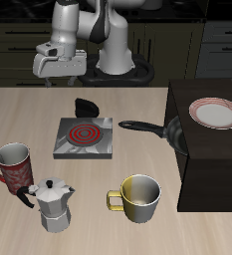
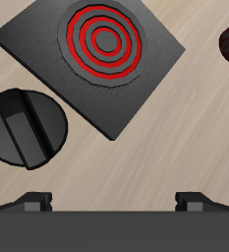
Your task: Place the frying pan on the top layer of the shelf and turn off the stove
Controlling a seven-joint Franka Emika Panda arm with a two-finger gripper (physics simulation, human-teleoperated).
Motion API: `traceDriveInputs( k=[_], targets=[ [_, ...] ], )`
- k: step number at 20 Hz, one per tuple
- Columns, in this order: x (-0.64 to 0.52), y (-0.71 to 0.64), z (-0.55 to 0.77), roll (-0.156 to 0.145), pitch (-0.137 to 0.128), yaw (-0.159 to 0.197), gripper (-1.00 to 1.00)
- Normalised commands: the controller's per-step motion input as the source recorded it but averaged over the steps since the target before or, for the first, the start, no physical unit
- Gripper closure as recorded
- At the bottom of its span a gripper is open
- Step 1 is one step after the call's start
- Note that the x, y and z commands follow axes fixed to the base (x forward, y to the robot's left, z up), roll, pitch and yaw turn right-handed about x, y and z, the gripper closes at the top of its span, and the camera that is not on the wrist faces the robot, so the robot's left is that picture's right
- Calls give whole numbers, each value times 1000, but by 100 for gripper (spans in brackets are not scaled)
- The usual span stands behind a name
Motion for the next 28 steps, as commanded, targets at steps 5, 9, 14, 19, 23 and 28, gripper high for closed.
traceDriveInputs(
  k=[5,9,14,19,23,28],
  targets=[
    [-12,316,-115,28,35,-36,-100],
    [35,300,-62,25,19,16,-100],
    [-34,206,-131,21,30,8,-100],
    [-81,61,-235,-10,37,-17,-100],
    [-98,78,-273,8,44,2,-100],
    [-218,27,-321,2,44,17,-100]
  ],
)
